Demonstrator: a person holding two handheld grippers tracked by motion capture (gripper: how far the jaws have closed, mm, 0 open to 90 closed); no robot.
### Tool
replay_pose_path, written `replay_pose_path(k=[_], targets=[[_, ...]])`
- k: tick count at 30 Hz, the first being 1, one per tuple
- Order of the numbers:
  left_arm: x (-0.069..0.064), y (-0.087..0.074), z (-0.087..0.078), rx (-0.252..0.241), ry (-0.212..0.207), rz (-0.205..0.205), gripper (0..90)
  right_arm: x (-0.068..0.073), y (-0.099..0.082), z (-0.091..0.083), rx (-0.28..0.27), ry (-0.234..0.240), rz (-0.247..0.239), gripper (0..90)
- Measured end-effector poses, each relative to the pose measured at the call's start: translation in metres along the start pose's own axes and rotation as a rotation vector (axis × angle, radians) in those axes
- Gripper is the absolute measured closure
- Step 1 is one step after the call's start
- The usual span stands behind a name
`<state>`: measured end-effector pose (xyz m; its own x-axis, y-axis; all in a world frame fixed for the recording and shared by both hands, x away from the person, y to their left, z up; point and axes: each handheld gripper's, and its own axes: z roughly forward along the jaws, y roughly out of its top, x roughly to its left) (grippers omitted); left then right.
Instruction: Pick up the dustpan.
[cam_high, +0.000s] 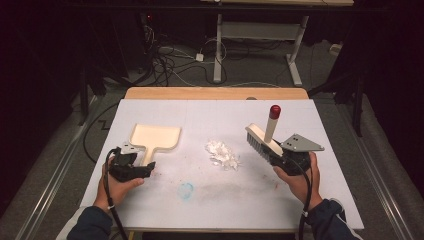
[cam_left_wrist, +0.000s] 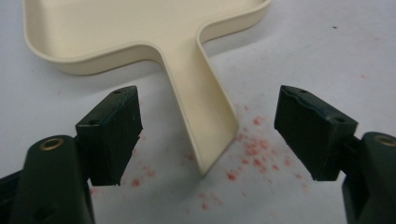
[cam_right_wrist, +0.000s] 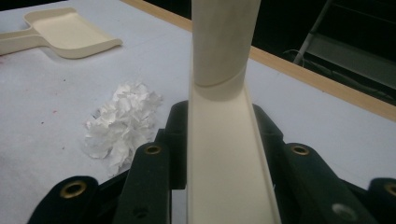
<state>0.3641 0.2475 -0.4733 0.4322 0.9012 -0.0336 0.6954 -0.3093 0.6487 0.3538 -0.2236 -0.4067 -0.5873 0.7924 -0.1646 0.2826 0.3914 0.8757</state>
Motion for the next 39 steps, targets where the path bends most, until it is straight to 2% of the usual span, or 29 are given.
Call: replay_pose_path(k=[3,5,9,14,20,24,32,36,39], targets=[[0.003,0.008,0.014,0.028,-0.004,-0.011,22.5,-0.002,0.0,-0.001,-0.003,-0.003,0.004,67.6],[0.004,0.012,0.022,0.048,-0.014,-0.02,28.4,-0.003,0.0,-0.001,-0.003,-0.007,0.011,67.5],[0.006,0.016,0.029,0.026,-0.003,-0.051,30.3,-0.003,-0.001,0.0,-0.002,0.002,0.012,67.6],[0.008,0.018,0.031,0.018,0.007,-0.042,36.3,-0.003,-0.001,0.0,-0.002,0.004,0.012,67.6],[0.008,0.02,0.03,0.024,0.005,-0.05,54.7,-0.005,-0.001,0.001,-0.001,0.002,0.017,67.6],[0.01,0.02,0.03,0.027,0.007,-0.05,62.8,-0.007,-0.002,0.002,0.006,0.001,0.019,67.6],[0.01,0.024,0.03,0.044,0.006,-0.033,63.6,-0.007,-0.002,0.003,0.01,0.001,0.022,67.6],[0.009,0.026,0.029,0.056,0.012,-0.004,63.8,-0.008,-0.003,0.002,0.012,-0.001,0.026,67.6],[0.01,0.026,0.028,0.06,0.005,-0.015,64.0,-0.009,-0.003,0.002,0.012,-0.003,0.028,67.6]])
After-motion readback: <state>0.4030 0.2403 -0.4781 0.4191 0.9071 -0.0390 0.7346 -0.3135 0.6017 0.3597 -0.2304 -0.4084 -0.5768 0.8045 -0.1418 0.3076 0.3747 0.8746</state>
